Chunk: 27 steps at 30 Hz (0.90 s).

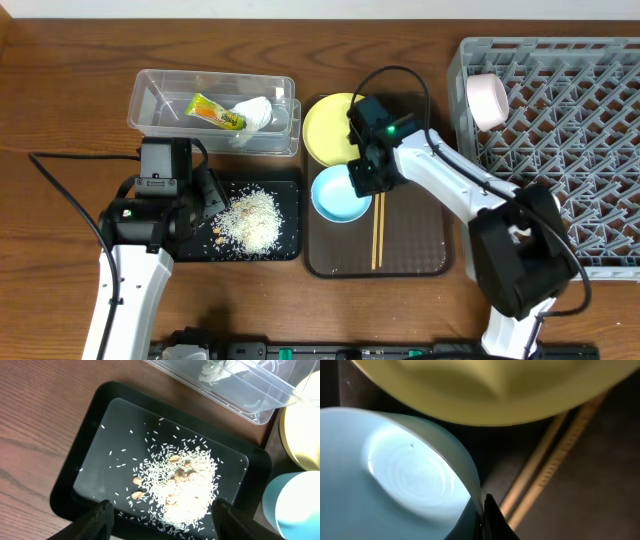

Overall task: Sort waste into correct bins and load items into the dishwasher rack
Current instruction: 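Reach the right gripper to the blue bowl rim and grasp it, then carry the blue bowl into the rack and release it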

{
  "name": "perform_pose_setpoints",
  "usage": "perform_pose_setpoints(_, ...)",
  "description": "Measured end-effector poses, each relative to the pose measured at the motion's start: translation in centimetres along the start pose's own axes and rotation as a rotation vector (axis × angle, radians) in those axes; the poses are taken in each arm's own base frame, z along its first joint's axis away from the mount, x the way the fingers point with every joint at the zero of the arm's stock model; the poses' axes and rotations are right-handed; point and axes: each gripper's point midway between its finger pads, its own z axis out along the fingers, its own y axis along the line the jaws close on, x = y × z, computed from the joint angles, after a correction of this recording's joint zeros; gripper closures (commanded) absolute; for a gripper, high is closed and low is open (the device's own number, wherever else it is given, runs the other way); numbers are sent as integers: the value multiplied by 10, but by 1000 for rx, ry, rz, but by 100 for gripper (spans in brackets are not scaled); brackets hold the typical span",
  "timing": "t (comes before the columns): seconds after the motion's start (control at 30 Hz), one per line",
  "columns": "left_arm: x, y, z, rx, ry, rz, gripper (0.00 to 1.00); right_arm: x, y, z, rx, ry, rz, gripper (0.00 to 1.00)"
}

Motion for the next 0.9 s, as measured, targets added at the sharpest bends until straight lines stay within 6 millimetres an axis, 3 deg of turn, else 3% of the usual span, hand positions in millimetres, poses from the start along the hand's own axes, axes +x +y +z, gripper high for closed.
perform_pose_setpoints(0.1, 0, 0, 0, 0, 0, 0, 34, -16, -24, -28, 52, -92, 41, 99)
perform_pose_setpoints(0.17, 0, 0, 0, 0, 0, 0, 34, -33, -51, -60, 106, -203, 86, 99)
perform_pose_setpoints(0.3, 0, 0, 0, 0, 0, 0, 34, -68, -114, -146, 271, -491, 183, 99)
perform_pose_setpoints(0.33, 0, 0, 0, 0, 0, 0, 34, -75, -136, -175, 343, -582, 218, 99)
perform_pose_setpoints(0.5, 0, 0, 0, 0, 0, 0, 34, -83, -215, -258, 647, -806, 343, 99)
perform_pose_setpoints(0.6, 0, 0, 0, 0, -1, 0, 34, -78, -261, -284, 827, -845, 410, 99)
perform_pose_setpoints(0.7, 0, 0, 0, 1, 0, 0, 34, -73, -302, -297, 961, -841, 447, 99)
perform_pose_setpoints(0.9, 0, 0, 0, 2, 1, 0, 34, -67, -371, -293, 1169, -768, 473, 99)
